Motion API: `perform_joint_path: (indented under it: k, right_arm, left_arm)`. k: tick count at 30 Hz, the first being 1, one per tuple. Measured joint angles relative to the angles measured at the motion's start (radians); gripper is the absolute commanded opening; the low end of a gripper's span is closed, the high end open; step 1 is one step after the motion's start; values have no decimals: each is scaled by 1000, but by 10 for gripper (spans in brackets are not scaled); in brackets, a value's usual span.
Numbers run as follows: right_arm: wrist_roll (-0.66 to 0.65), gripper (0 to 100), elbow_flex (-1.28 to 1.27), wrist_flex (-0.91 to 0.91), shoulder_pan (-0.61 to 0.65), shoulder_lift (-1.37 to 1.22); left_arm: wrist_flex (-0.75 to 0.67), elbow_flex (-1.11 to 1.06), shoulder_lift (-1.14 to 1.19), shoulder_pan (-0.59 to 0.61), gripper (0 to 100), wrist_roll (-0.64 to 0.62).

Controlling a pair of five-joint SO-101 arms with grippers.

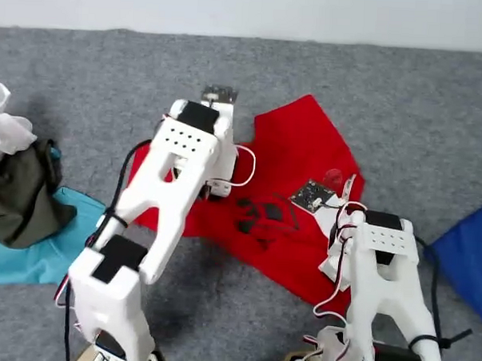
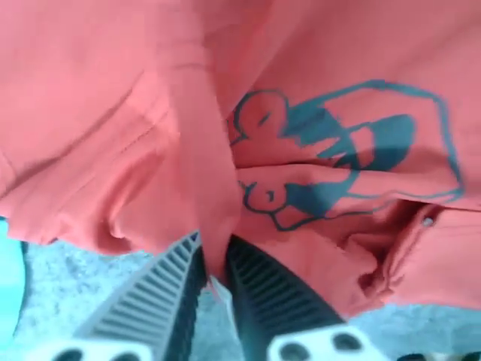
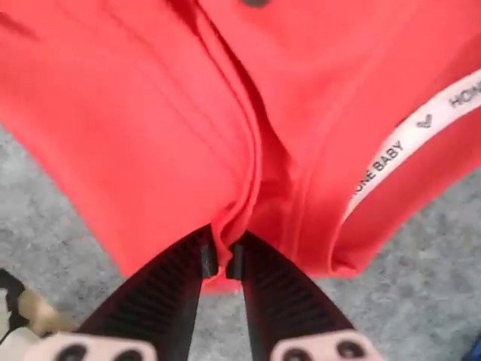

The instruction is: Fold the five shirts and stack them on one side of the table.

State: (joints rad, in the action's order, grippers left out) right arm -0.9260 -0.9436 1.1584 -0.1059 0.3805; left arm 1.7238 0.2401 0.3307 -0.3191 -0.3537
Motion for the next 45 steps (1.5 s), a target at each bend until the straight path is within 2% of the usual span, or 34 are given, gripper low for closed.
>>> perform_joint_path:
  k: [9,22,29,31,35,41,45]
  right_arm:
    - [3,9,226,189,0,0]
    - [86,9,753,485,5,0]
    - [86,9,999,572,5,0]
    - [86,9,1073,588,5,0]
    - [106,9,1197,598,5,0]
    - [193,9,1310,598,5,0]
    - [233,9,1356,598,5,0]
  left_arm:
    - [0,-2,-164,31,13,0]
    - [3,-5,-281,267,13,0]
    - [3,-5,-434,287,15,2]
    - [3,-3,-479,287,15,38]
    - [5,92,-542,287,14,117]
    - [6,315,-551,287,14,130]
    - [8,345,-551,287,14,132]
